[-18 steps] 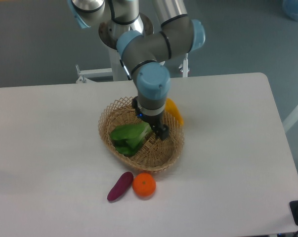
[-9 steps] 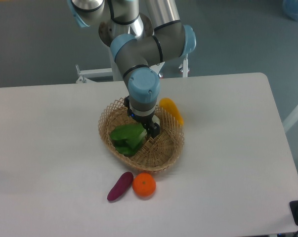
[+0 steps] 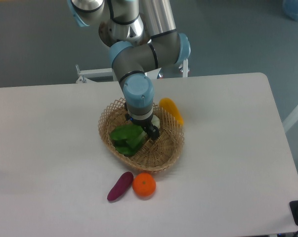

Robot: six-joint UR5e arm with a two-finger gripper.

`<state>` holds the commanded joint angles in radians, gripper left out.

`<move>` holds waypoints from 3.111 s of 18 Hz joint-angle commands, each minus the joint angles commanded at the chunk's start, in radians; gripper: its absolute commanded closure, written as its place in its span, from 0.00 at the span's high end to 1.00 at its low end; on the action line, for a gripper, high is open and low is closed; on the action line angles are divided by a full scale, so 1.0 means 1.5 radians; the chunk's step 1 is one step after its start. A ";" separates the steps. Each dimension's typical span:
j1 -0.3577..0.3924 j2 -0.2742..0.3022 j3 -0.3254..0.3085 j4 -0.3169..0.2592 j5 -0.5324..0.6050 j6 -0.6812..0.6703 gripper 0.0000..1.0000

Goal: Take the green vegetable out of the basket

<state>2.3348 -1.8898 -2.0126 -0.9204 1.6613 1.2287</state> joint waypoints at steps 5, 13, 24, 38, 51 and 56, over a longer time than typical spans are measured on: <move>-0.002 0.002 0.009 -0.003 0.001 -0.021 0.19; 0.006 0.024 0.043 -0.032 -0.002 -0.025 0.16; 0.067 0.039 0.195 -0.099 -0.028 -0.024 0.20; 0.170 -0.087 0.379 -0.119 -0.048 -0.013 0.19; 0.191 -0.163 0.504 -0.230 -0.044 0.040 0.23; 0.191 -0.164 0.507 -0.232 -0.044 0.040 0.23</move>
<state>2.6216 -2.1353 -1.2517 -1.2686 1.5953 1.2885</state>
